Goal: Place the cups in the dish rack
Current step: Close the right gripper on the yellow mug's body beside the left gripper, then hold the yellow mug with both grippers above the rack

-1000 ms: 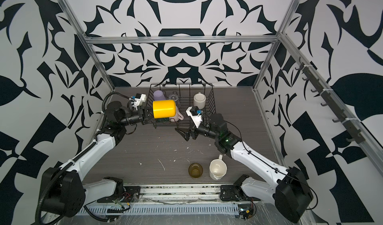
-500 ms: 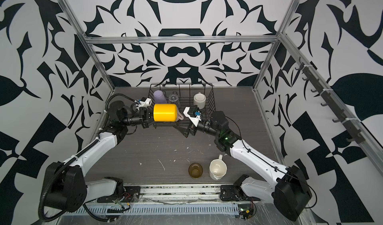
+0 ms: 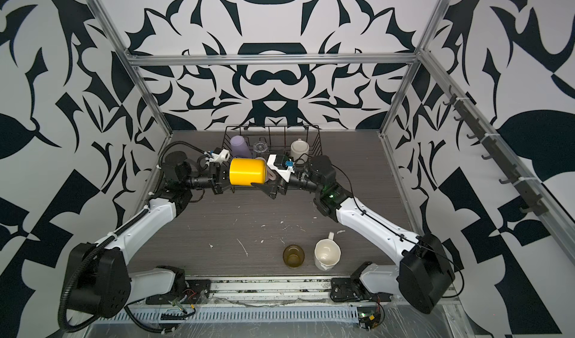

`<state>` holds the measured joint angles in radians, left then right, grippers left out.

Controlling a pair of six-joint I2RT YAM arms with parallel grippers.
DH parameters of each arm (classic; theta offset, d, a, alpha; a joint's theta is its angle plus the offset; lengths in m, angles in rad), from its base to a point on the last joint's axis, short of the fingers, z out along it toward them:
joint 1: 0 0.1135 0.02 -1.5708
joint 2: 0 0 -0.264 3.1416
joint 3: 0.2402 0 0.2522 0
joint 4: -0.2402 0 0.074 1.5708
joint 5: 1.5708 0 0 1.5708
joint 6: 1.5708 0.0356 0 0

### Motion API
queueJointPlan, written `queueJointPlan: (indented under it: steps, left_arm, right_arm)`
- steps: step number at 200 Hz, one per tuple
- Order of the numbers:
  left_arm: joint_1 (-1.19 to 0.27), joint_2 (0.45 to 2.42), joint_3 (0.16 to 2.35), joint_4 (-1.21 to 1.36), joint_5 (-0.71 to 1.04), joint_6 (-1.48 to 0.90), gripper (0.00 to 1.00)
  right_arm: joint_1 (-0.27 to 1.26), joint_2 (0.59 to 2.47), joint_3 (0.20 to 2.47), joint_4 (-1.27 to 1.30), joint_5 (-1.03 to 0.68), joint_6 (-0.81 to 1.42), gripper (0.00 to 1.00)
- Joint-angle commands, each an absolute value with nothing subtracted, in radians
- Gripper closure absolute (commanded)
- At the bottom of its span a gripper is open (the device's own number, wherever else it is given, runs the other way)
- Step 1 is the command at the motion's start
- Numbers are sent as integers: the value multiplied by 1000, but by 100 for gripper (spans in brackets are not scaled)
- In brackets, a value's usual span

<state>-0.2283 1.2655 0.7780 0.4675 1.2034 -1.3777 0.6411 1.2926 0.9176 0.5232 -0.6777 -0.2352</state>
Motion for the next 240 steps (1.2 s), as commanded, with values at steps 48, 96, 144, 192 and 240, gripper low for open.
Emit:
queueJointPlan:
  steps: [48,96,144,192,240]
  left_arm:
    - [-242,1262,816,550,1249,-1400,100]
    - [-246,1264,816,570,1247,-1415,100]
    - [-247,1267,815,600,1248,-1436,100]
    - [-250,1313,802,745,1247,-1538,100]
    - [-250,1360,789,940,1246,-1679,100]
  right_arm:
    - [636,1376,1020,595,-773,-168,2]
    - [638,1411,1051,592,-791,-142,4]
    - [637,1440,1080,562,-808,-125,15]
    - [637,1452,1086,542,-813,-119,42]
    - [637,1461,1100,483,-798,-114,78]
